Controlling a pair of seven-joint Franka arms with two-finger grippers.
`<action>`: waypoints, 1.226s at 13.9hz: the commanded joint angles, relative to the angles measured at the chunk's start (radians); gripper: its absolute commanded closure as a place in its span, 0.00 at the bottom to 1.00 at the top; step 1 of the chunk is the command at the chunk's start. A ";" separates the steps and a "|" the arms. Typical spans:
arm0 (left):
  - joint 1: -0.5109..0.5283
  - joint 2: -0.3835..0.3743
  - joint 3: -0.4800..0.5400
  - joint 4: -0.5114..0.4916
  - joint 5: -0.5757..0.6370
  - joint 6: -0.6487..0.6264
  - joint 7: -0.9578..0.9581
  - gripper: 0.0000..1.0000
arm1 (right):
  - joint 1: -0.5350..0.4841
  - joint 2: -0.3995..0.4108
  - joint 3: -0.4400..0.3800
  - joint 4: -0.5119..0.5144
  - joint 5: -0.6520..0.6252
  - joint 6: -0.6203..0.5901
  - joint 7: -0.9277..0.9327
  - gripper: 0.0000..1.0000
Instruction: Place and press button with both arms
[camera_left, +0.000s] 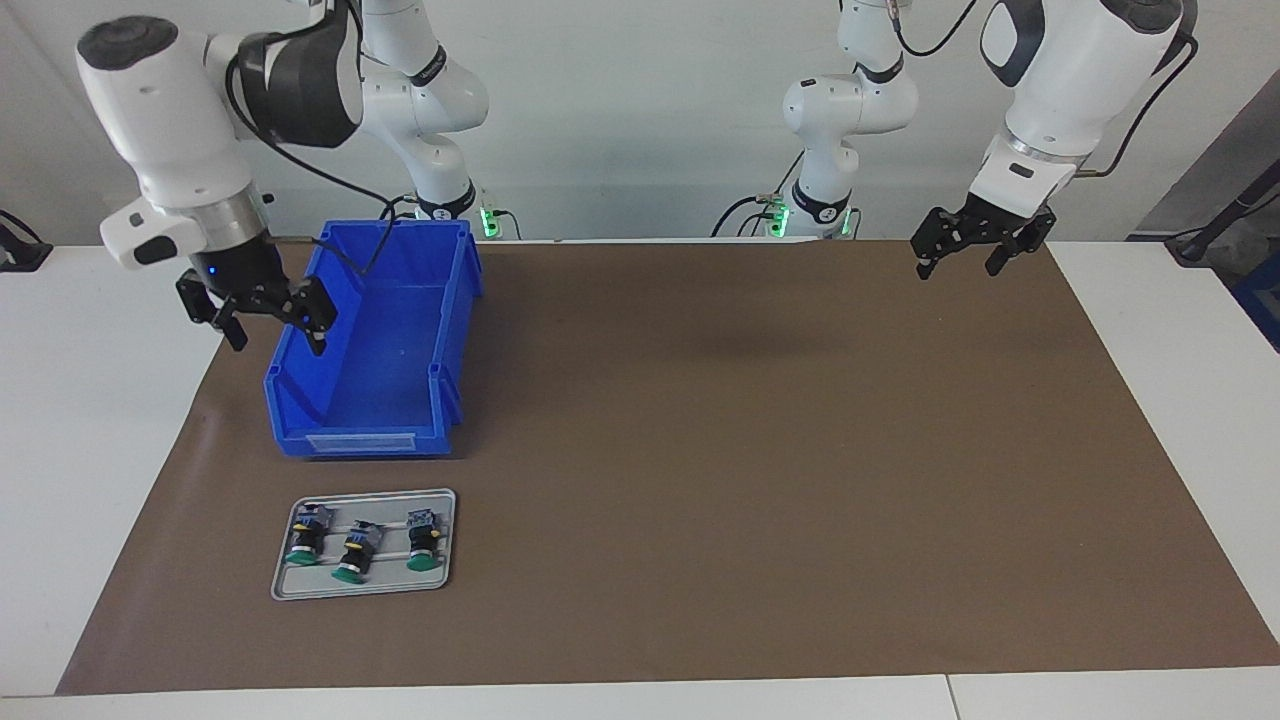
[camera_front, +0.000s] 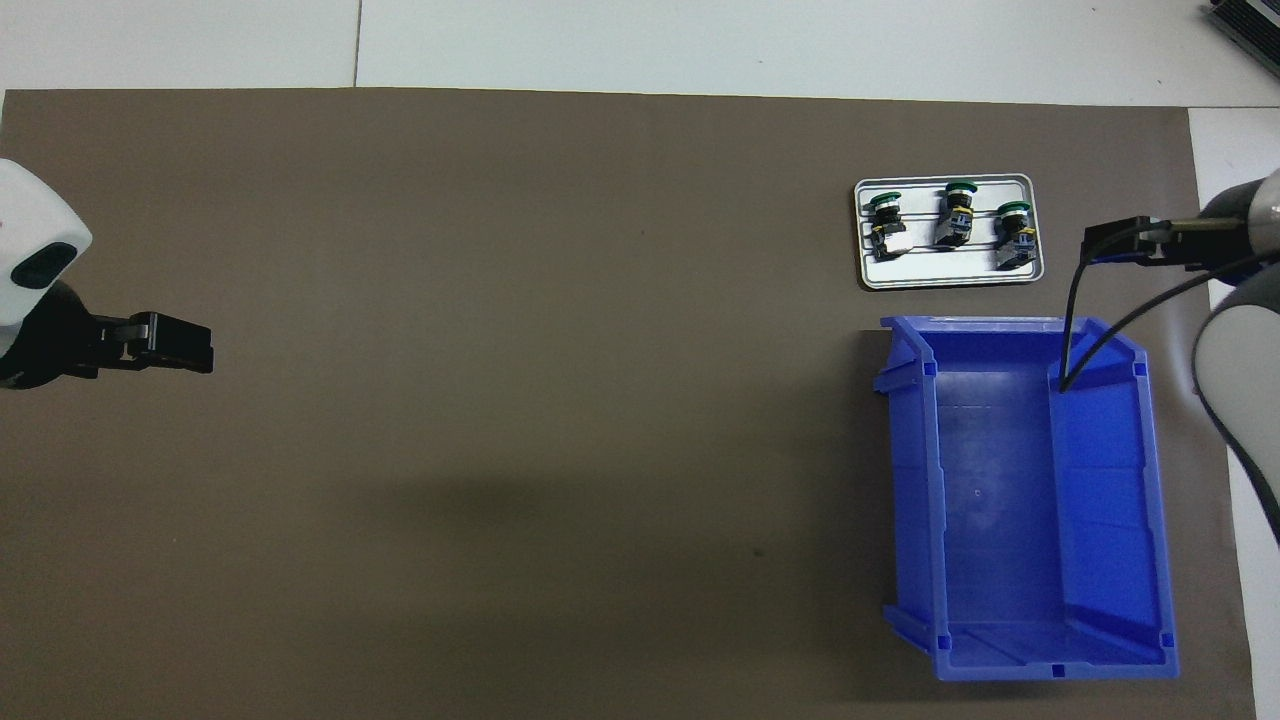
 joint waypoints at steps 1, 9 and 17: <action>0.010 -0.013 -0.003 -0.018 -0.008 0.008 0.005 0.00 | -0.009 0.234 0.003 0.150 0.031 0.096 0.028 0.00; 0.010 -0.013 -0.003 -0.018 -0.008 0.008 0.005 0.00 | -0.007 0.546 0.007 0.284 0.113 0.327 0.182 0.00; 0.010 -0.013 -0.003 -0.018 -0.008 0.008 0.005 0.00 | -0.004 0.525 0.009 0.146 0.114 0.413 0.208 0.07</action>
